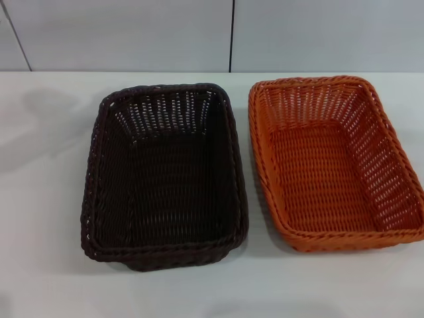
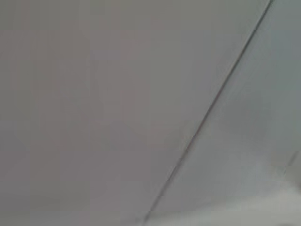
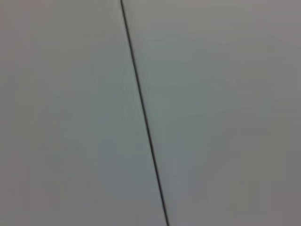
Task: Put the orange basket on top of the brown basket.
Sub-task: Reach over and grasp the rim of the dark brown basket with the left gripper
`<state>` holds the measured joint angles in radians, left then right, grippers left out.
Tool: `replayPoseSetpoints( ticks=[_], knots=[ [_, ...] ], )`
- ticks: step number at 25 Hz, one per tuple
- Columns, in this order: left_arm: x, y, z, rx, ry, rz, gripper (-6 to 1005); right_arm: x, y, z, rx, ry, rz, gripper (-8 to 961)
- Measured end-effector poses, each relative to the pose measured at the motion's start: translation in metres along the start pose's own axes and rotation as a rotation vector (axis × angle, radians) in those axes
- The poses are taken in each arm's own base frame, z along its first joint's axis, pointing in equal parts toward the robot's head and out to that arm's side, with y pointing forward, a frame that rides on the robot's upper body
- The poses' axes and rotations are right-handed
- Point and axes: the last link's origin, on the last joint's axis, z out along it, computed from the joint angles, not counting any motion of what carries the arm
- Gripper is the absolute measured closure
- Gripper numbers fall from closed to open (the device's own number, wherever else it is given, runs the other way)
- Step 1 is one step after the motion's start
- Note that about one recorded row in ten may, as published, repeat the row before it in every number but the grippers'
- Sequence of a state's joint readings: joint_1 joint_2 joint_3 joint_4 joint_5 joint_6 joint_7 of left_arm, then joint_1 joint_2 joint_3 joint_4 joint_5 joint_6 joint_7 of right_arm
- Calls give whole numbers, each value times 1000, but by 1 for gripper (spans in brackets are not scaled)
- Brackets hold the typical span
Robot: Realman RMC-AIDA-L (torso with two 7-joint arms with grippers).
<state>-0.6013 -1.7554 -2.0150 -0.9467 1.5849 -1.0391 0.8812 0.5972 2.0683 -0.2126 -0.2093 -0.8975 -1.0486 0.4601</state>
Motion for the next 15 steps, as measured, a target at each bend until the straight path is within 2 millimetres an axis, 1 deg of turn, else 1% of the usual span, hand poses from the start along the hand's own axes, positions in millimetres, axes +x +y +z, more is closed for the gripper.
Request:
replayPoseSetpoints(
  ticks=[1, 2, 3, 5, 6, 8, 11, 12, 13, 15],
  knots=[
    [0, 0, 0, 0, 0, 0, 137, 0, -1, 0, 7, 1, 2, 397],
    [8, 11, -8, 63, -152, 7, 137, 0, -3, 0, 15, 1, 4, 397],
    [6, 14, -10, 112, -254, -8, 137, -1, -7, -1, 32, 0, 8, 397],
    [6, 14, -10, 112, -254, -8, 137, -1, -10, -1, 49, -1, 5, 397],
    [-3, 19, -13, 196, -395, -33, 137, -1, -10, -1, 49, -1, 5, 397],
    [-9, 26, -15, 248, -466, -31, 137, -2, -12, 0, 67, -3, -21, 397],
    [-9, 26, -15, 248, -466, -31, 137, -3, -13, 1, 75, -7, -39, 397],
    [-17, 35, -19, 309, -560, -32, 137, -4, -14, 2, 77, -9, -45, 397],
    [-21, 38, -19, 328, -590, -44, 137, -5, -15, 3, 77, -11, -50, 397],
    [-21, 38, -19, 328, -590, -44, 138, -6, -15, 4, 77, -13, -51, 397]
  ],
)
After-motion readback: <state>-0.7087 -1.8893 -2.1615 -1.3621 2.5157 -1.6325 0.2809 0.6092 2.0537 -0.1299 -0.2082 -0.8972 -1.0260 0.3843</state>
